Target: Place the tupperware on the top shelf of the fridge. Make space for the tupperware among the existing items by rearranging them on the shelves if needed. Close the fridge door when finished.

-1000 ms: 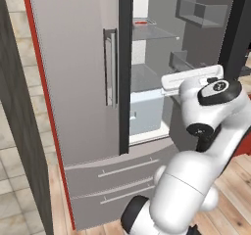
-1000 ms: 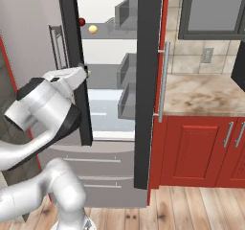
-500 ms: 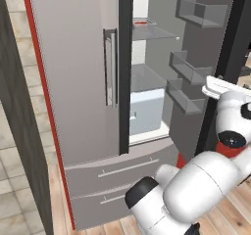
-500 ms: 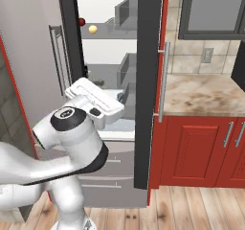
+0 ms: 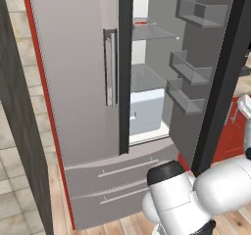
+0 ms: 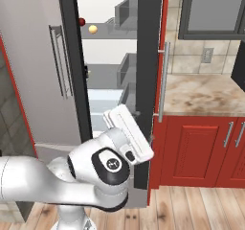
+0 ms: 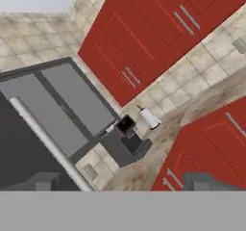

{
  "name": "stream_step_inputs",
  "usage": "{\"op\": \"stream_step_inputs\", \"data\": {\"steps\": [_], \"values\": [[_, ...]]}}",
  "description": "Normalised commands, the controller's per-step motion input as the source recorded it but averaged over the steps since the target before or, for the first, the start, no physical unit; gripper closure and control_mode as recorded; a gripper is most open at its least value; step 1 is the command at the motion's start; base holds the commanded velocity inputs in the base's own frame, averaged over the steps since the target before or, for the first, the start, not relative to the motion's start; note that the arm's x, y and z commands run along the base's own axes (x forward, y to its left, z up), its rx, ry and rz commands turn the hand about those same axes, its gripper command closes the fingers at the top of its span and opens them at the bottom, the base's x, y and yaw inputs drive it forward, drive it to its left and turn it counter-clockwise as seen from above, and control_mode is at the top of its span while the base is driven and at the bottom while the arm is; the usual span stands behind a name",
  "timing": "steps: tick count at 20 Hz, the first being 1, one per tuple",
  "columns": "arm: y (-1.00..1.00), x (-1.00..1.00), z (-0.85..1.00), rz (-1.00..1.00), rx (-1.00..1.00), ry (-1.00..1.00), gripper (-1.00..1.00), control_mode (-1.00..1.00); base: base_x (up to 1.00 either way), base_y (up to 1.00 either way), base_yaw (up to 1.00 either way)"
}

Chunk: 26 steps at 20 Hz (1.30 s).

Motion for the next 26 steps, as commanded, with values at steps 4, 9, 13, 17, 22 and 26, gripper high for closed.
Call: {"op": "stream_step_inputs", "data": {"steps": [4,9,13,17,22,26], "values": [[-0.64,-0.10,0.97,0.03,0.93,-0.19,-1.00,-1.00,0.00,0.00,0.00],[-0.86,0.06,1.00,0.20,0.88,-0.13,-1.00,-1.00,0.00,0.00,0.00],[-0.64,0.17,1.00,0.34,0.85,-0.09,-1.00,-1.00,0.00,0.00,0.00],[-0.64,0.16,1.00,0.41,0.71,-0.13,-1.00,-1.00,0.00,0.00,0.00],[-0.98,0.00,1.00,0.29,0.60,-0.18,-1.00,-1.00,0.00,0.00,0.00],[-1.00,0.00,1.00,0.28,0.56,-0.06,-1.00,-1.00,0.00,0.00,0.00]]}}
